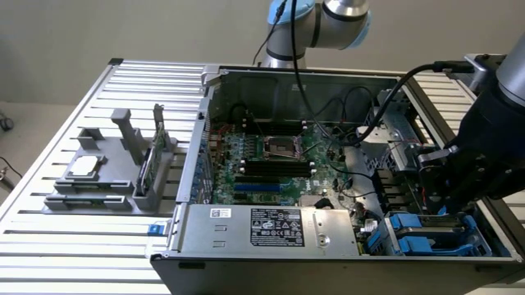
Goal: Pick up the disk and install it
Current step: 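Insert the first disk wire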
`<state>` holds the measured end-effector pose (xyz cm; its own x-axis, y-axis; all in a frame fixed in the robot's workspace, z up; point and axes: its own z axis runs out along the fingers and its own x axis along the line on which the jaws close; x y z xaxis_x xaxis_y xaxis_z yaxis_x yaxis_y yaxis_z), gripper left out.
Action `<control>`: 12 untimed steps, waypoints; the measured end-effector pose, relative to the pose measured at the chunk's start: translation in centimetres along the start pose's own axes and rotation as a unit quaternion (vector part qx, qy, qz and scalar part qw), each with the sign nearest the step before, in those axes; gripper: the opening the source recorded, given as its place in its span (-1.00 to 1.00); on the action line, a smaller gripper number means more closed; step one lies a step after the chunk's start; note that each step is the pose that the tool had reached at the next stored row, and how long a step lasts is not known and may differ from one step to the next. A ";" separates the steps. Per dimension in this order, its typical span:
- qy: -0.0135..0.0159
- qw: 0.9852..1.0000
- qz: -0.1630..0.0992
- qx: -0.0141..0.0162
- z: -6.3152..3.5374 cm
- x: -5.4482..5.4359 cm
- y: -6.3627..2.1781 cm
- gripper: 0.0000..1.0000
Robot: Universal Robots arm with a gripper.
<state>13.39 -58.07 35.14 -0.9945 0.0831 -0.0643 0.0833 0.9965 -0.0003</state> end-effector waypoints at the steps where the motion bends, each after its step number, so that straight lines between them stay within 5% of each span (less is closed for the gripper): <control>1: 0.000 1.000 0.004 0.000 0.00 0.0 0.00 -0.38; 9: 0.000 1.000 0.016 0.001 -0.11 0.0 0.00 -0.38; 12: 0.000 1.000 0.022 0.002 -0.22 0.0 0.00 -0.57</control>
<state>13.40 -58.07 35.36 -0.9900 0.1260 -0.0641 0.1263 0.9920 -0.0007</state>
